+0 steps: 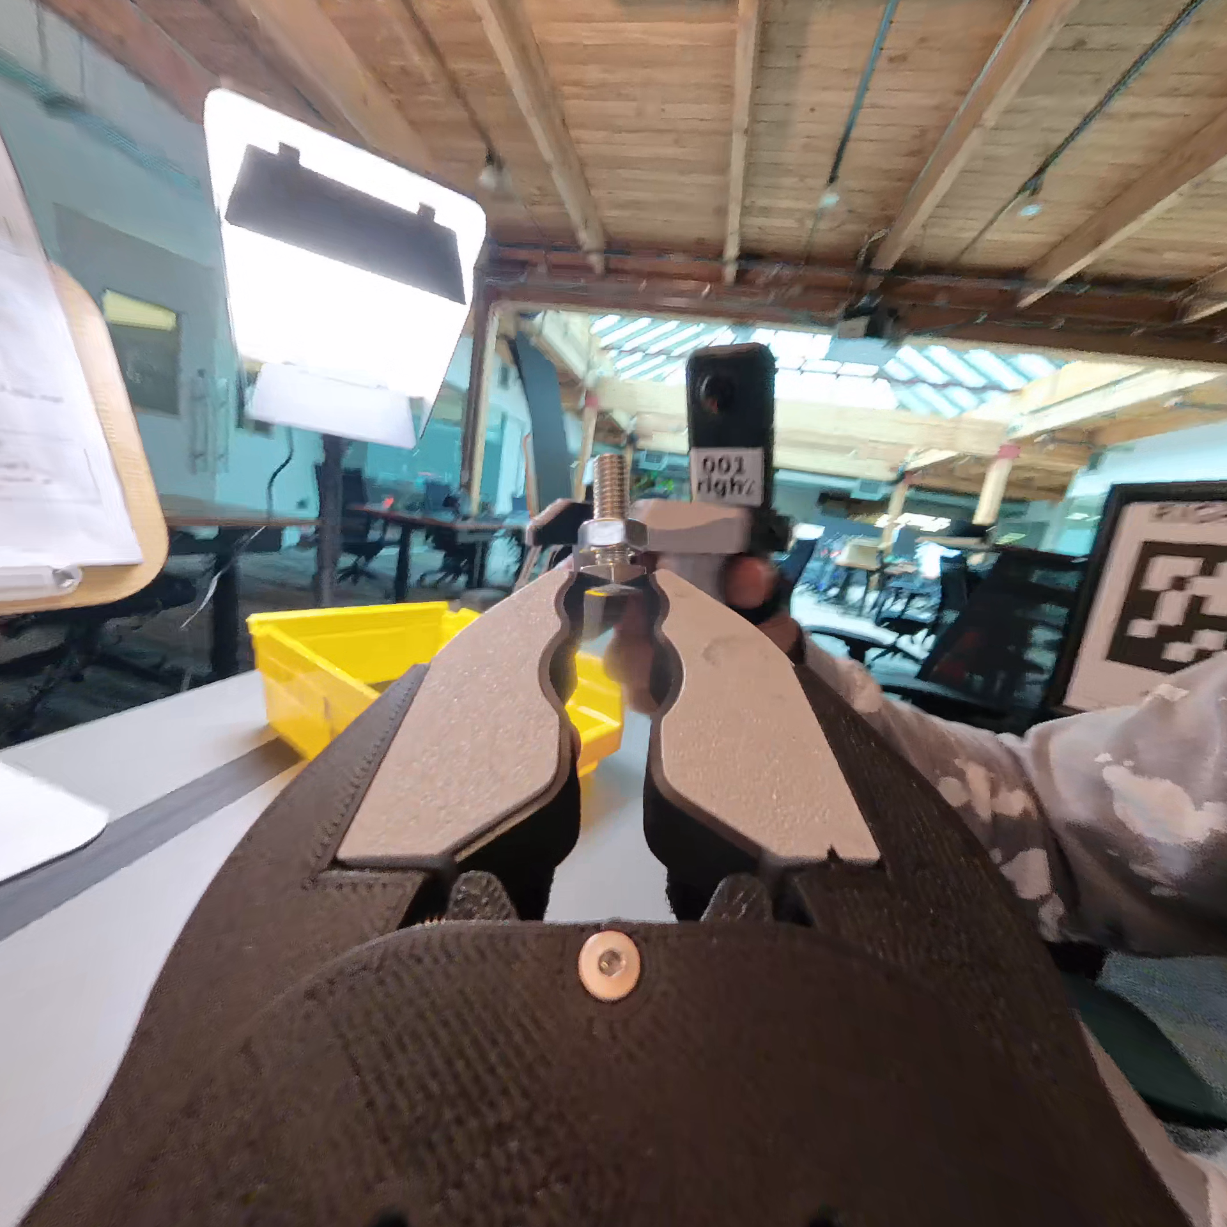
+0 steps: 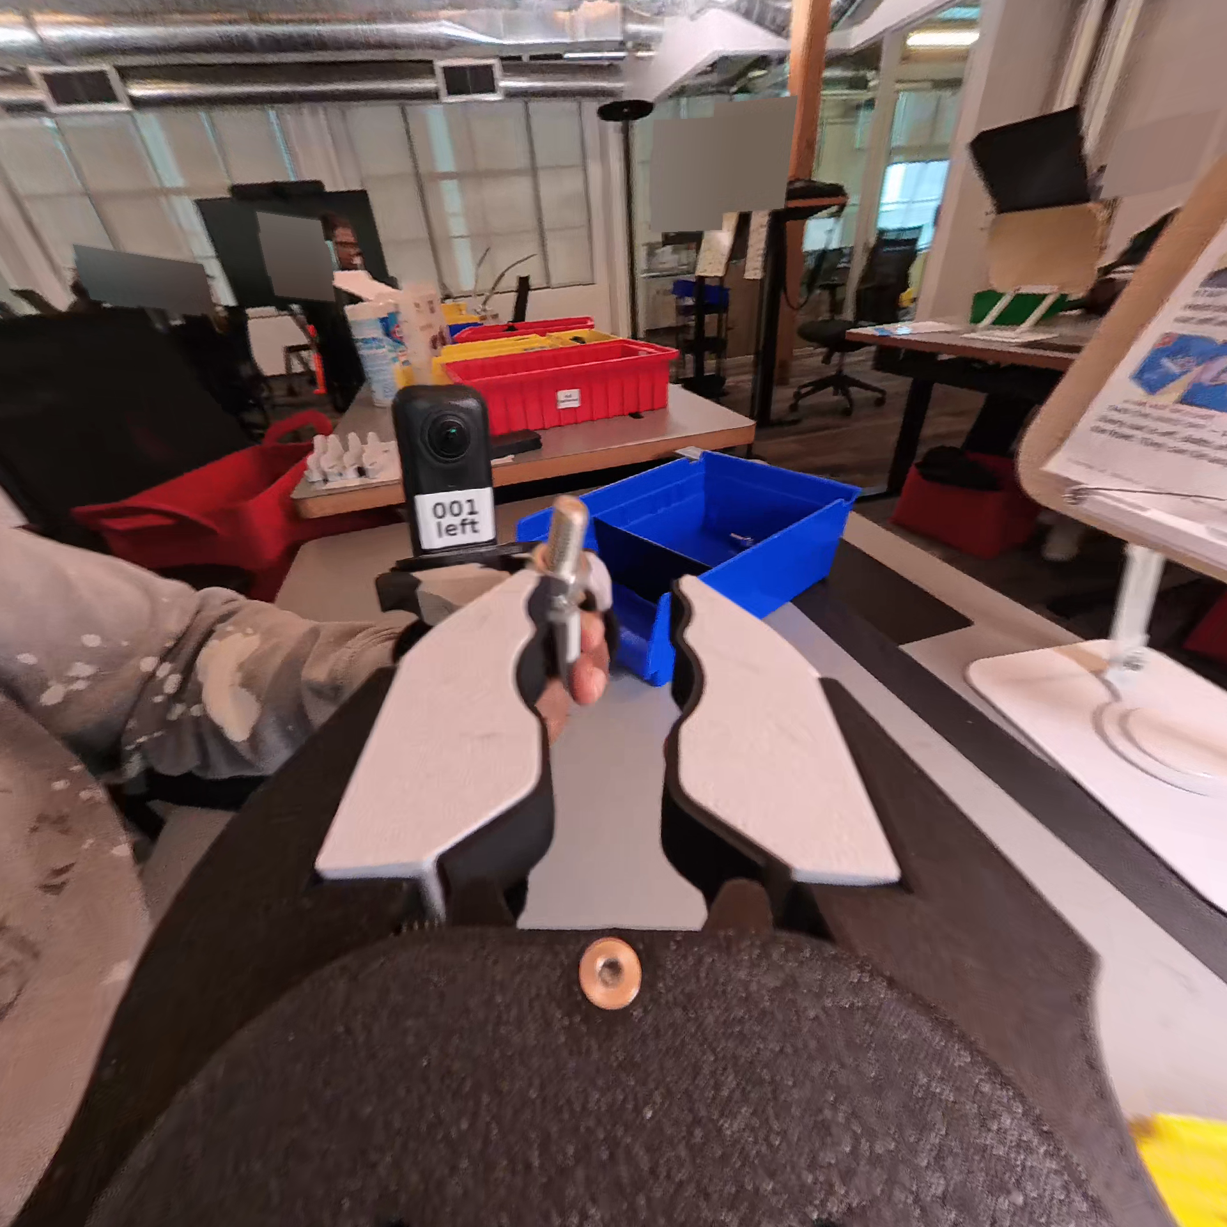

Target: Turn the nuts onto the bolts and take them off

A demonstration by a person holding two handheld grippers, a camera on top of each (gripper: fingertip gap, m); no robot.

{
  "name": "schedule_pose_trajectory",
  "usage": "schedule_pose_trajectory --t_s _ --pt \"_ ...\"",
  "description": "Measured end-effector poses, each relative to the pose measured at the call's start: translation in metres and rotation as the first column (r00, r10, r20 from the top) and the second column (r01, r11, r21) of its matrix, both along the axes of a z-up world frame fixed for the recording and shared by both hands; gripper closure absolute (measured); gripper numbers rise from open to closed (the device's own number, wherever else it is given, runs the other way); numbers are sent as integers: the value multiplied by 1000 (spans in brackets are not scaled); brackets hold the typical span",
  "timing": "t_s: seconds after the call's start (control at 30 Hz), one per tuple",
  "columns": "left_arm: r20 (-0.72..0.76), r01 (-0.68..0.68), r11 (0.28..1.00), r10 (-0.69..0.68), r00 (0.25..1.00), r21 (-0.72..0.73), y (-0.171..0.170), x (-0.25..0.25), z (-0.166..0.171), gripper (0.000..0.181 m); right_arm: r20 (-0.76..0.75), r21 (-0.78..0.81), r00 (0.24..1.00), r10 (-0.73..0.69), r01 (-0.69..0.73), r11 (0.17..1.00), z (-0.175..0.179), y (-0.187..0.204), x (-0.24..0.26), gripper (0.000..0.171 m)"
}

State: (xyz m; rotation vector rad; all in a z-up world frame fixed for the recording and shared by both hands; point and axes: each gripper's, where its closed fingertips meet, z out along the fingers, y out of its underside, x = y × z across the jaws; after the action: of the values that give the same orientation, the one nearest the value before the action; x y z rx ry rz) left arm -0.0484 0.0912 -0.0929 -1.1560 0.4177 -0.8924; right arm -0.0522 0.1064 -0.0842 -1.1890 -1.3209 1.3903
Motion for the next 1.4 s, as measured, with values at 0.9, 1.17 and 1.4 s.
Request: schedule_pose_trajectory --t_s 0.9,1.17,1.4 --pt "-175 57 998 -57 983 -9 -4 21 -15 163 88 125 990 113 -123 984 -13 -25 5 152" --pt "-113 67 997 -62 992 45 -10 13 0 163 -44 24 999 22 -21 999 11 2 16 156" --pt "-115 24 999 -20 993 31 -6 8 -2 163 -12 55 999 42 -41 998 3 -13 3 140"
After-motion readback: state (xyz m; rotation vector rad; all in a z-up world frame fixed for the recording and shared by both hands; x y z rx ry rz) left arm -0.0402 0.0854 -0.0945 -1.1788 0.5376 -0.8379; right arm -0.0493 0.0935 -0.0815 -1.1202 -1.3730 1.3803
